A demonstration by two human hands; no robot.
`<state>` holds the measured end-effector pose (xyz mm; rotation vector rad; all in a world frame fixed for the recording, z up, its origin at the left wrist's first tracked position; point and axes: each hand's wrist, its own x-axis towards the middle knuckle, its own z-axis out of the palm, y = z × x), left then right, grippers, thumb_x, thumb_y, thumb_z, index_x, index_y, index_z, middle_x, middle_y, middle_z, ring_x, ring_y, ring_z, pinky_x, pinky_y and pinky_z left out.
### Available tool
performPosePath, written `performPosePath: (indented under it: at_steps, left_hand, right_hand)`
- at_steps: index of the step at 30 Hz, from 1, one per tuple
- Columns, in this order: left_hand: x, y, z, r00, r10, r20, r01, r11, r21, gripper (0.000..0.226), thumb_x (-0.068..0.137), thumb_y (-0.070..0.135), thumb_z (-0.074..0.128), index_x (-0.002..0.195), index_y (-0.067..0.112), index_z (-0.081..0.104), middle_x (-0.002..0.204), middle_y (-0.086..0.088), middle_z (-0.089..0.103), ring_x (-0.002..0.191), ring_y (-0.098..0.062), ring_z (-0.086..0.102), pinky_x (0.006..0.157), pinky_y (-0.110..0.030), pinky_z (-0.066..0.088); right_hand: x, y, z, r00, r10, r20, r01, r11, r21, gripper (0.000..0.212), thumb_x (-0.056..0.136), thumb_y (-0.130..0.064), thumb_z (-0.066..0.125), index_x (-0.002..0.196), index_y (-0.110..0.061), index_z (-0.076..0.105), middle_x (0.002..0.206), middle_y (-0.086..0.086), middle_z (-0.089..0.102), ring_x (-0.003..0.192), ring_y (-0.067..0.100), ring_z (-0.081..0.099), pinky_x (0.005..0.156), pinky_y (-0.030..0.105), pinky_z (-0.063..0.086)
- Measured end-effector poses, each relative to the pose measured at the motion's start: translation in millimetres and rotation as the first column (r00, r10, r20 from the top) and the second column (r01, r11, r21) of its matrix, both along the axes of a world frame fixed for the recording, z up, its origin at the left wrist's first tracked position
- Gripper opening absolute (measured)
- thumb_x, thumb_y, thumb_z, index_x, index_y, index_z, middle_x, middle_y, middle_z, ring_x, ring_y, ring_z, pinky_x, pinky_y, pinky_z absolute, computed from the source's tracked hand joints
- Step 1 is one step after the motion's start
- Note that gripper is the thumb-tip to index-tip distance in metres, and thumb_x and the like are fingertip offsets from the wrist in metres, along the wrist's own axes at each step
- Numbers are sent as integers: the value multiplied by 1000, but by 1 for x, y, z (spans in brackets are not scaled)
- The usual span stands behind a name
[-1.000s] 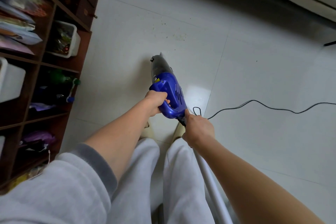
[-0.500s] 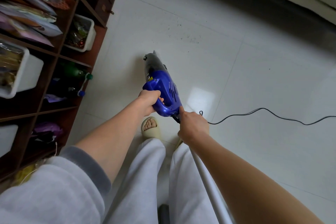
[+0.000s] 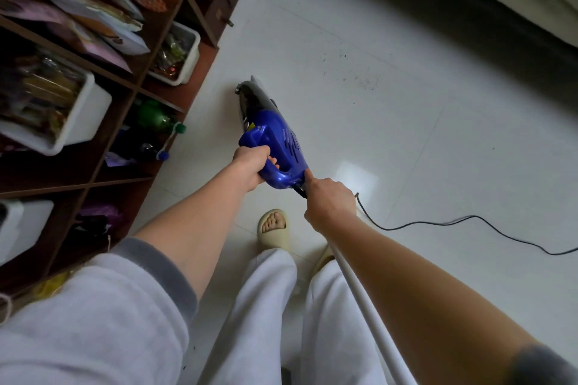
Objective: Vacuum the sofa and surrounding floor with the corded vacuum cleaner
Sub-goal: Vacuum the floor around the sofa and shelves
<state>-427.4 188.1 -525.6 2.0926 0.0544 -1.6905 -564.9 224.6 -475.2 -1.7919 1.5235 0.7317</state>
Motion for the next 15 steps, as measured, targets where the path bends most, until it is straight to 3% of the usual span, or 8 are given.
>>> performPosePath:
  at_steps: [5, 15]
  left_hand:
    - [16, -12, -8, 1000, -11, 20, 11, 1000, -9, 16, 91, -2, 43, 102, 4, 53, 74, -4, 52, 66, -12, 54, 56, -25, 48]
    - [0, -10, -4, 993, -112, 23, 111, 994, 19, 24, 91, 0, 46, 113, 2, 57, 76, -4, 57, 68, -12, 57, 60, -26, 49]
  right_hand:
    - [16, -12, -5, 1000, 4, -2, -4, 999, -34, 56, 85, -3, 50, 136, -16, 33, 85, 3, 48, 75, 25, 46, 60, 31, 36]
    - [2, -3, 5, 996, -85, 1, 85, 996, 27, 58, 84, -7, 55, 137, -17, 33, 86, 4, 48, 77, 26, 46, 62, 32, 38]
